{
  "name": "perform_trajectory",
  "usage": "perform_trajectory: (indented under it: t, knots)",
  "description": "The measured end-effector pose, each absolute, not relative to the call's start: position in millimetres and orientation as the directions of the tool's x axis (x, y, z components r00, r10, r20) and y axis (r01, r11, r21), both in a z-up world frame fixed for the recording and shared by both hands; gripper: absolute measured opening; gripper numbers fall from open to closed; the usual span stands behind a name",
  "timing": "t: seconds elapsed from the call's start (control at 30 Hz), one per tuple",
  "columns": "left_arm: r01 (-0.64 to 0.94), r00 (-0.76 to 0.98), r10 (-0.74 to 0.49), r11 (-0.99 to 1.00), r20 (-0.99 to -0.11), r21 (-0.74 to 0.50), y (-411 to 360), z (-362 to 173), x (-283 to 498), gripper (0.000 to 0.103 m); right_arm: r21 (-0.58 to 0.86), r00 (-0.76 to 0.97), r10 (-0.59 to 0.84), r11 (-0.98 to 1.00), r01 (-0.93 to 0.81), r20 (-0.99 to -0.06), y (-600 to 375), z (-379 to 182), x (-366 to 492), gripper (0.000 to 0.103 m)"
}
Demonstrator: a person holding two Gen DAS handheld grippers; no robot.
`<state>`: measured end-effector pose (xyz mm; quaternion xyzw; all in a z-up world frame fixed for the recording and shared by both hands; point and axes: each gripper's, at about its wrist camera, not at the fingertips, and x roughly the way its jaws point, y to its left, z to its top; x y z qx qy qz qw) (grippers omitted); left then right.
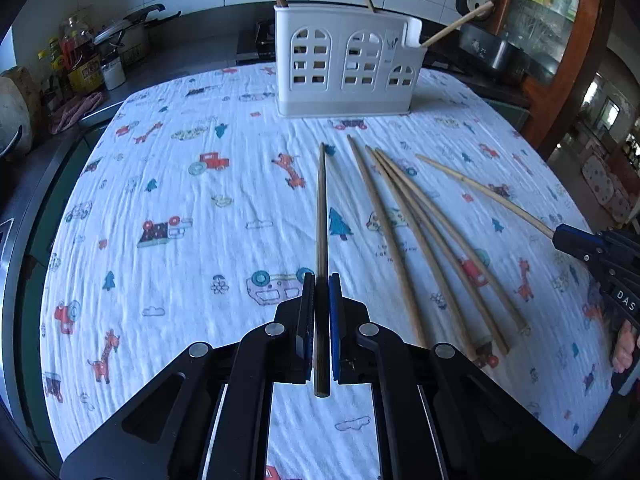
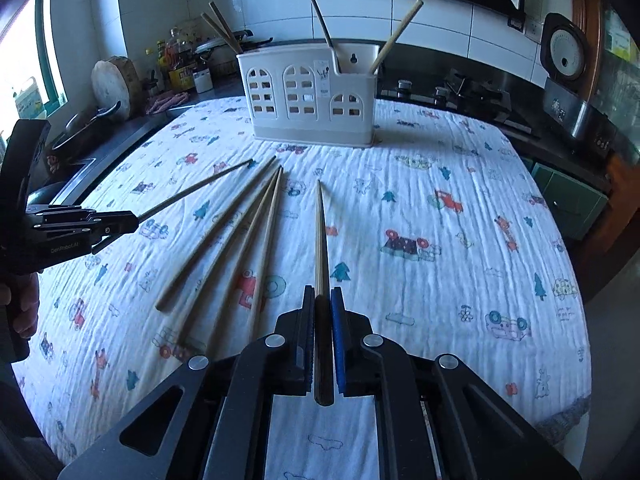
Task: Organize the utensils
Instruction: 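Lift the held chopsticks upright with both tools and carry them toward the holder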
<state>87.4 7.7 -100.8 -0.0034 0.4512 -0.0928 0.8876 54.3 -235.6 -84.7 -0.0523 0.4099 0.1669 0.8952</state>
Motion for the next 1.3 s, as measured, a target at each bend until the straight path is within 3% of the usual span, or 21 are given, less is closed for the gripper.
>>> perform_trajectory:
  t: [0.47,0.9,1.3]
  knots:
    - [0.208,0.691,-0.217,0.973,-0.690,-0.098,10.2,-31.8,94.7,0.005,0.023,0.689,0.299,0.925,-0.380,-0.660,-227.0,-28.5,72.5,0.006]
    - [0.209,0.694,-0.214,0.973,-0.687,-0.092,11.8,-29.4,97.6,0.005,0.067,0.548,0.248,0.942,-0.329,-0.799,-244.7,-117.5,70.0,0.009]
    - [0.214,0.695,-0.210,0.973,-0.688,-0.082,9.5,-27.3,100.4,0.005,0.071,0.545,0.243,0.946,-0.317,-0.802,-251.9,-128.3,80.5,0.009]
